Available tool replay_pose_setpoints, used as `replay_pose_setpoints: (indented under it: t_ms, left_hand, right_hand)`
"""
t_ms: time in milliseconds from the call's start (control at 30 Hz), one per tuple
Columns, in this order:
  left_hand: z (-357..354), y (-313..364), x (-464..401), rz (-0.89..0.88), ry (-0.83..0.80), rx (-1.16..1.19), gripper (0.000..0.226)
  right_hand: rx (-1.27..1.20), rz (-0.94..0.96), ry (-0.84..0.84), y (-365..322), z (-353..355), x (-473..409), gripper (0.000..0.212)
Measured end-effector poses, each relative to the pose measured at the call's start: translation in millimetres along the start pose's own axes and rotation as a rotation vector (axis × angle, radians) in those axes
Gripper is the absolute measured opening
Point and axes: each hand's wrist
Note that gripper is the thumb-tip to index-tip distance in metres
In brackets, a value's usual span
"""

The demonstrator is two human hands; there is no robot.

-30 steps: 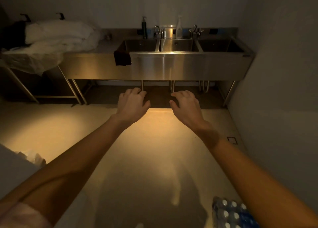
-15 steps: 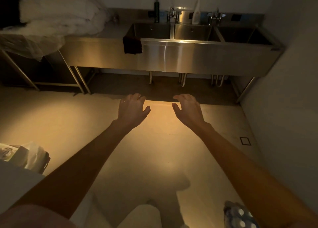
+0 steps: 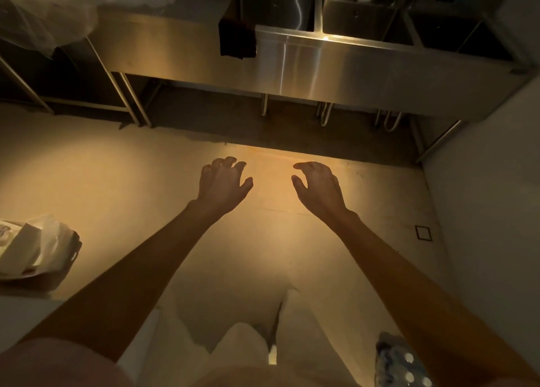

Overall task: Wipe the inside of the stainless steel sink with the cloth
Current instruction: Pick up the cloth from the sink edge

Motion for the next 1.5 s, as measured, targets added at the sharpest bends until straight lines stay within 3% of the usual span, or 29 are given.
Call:
replay_pose_setpoints:
  t_ms: [333,833,1200,1500]
  left_hand:
    - [-14.5,-1.0,-93.1,0.052,-0.037,-0.035,0.048]
    - [-11.2,30.6,-251.6,0.054,-0.067,-0.076,0.048]
    - [-5.2,-28.1,-329.0,0.048,-0.059,-0.045,0.049]
    - [29.8,-120.9,-395.3,0.008,-0.039,-0.032,0.049]
  right_hand:
    - [-0.026,0.064,-0.103,27.0,-31.4,-99.5,0.037]
    - [-0.046,0.029,-0.120,79.9,-10.2,-255.4,0.037]
    - [-0.028,0.052,-0.154,49.1,-40.2,-342.6,0.037]
    - [-0.031,0.082,-0.150,-31.5,-62.0,-442.7,0.033]
Point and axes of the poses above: each hand's wrist, its own x-axis away from the middle knuckle, its own z-axis out of the back of the hand, y = z × x
